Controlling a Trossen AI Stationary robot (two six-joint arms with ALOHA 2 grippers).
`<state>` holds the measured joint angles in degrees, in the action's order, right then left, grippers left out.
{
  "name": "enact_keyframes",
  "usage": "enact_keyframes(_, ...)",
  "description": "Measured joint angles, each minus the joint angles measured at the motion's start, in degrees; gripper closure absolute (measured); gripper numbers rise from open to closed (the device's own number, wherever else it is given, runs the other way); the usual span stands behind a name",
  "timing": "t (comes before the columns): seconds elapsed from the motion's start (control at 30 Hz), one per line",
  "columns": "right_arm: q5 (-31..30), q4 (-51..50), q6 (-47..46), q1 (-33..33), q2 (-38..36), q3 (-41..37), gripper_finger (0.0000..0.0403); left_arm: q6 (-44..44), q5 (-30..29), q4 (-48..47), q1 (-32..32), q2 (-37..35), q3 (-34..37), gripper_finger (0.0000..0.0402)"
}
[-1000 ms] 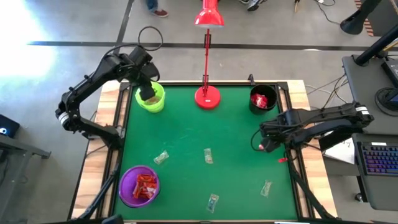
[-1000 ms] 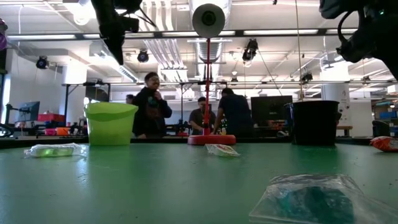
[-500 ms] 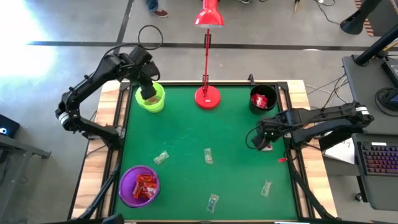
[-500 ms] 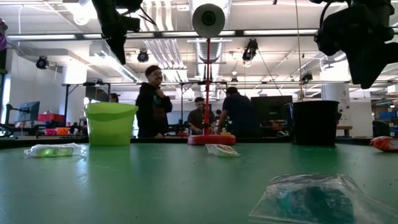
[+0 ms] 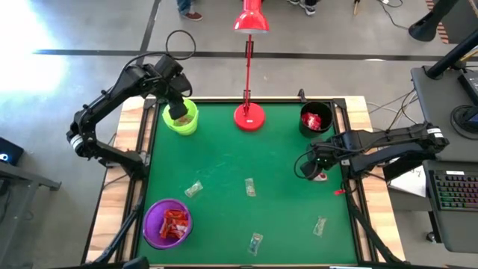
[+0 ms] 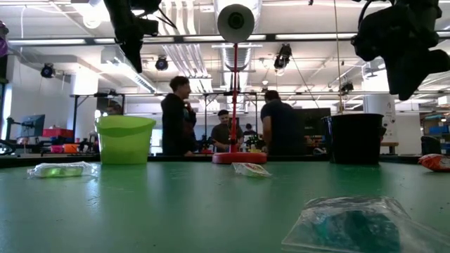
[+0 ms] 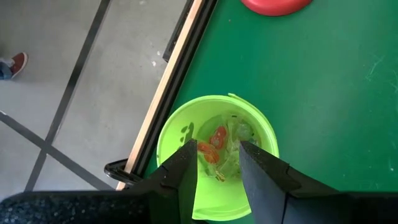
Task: Sort candy
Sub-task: Put the transparent candy into the green bucket
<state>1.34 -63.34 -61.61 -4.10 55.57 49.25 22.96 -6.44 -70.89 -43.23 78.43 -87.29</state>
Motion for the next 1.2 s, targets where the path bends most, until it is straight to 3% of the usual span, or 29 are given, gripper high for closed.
enact_keyframes(0.27,-0.6,-0.3,-0.3,0.0,0.0,0.0,0.0255,0.1,0.0,0.0,0.0,0.0,0.0,0.0299)
enact_keyframes(0.7,0.5,-0.3,-0.8,0.0,0.9,0.0,0.0195,0.5,0.0,0.0,0.0,0.0,0.0,0.0299)
enact_keyframes(0.93,8.6,-2.5,-14.6,-2.0,3.0,-0.1,0.0188,0.6,0.0,-0.5,0.0,0.0,0.0,0.0299)
enact_keyframes(1.2,9.1,-2.2,-34.7,-13.1,7.8,-0.2,0.0188,0.6,0.0,-0.5,0.0,0.0,0.0,0.0299)
